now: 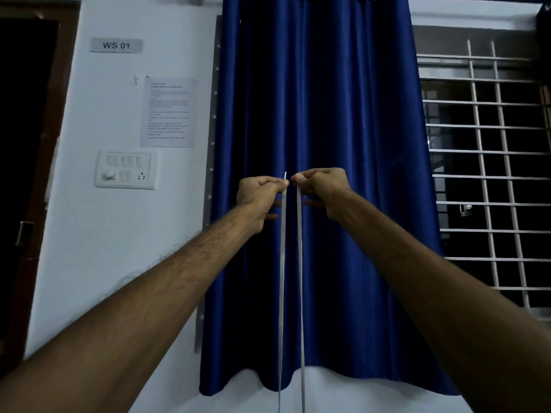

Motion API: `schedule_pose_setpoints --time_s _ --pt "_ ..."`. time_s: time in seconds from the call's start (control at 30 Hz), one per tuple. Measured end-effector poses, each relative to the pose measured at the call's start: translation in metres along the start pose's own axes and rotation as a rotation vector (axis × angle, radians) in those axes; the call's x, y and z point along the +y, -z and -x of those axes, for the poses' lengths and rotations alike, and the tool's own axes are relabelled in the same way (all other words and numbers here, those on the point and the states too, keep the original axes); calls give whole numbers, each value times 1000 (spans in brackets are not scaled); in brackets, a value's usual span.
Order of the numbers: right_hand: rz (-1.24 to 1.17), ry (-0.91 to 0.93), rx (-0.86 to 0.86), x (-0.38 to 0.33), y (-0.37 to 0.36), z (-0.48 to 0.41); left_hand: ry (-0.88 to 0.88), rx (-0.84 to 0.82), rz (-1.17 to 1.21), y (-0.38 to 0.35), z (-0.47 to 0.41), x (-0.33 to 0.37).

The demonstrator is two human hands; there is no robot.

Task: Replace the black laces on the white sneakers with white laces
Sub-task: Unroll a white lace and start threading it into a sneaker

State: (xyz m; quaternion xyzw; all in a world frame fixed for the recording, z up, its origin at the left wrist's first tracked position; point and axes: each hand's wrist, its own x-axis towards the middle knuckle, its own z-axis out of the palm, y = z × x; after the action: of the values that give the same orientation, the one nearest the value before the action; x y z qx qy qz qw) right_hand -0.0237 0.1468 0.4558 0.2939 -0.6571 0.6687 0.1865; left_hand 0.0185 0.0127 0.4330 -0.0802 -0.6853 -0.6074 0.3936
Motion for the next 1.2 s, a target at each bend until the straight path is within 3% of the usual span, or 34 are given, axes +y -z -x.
schedule_pose_setpoints --time_s 0.23,0.5,0.7,0.93,1.03,1.2 --pt "20 -5 41 -15 2 3 8 -3 26 7 0 7" --pt "12 0 23 6 8 28 133 29 21 38 22 -22" --pt "156 -36 -38 72 18 48 245 76 -50 68 71 -95" --pt "541 -116 -376 213 6 130 289 -89 -232 66 174 -246" --pt "500 -272 -497 285 6 174 388 -184 -296 55 223 -312" --pt "445 -425 -471 364 7 216 405 -275 -474 37 265 -383"
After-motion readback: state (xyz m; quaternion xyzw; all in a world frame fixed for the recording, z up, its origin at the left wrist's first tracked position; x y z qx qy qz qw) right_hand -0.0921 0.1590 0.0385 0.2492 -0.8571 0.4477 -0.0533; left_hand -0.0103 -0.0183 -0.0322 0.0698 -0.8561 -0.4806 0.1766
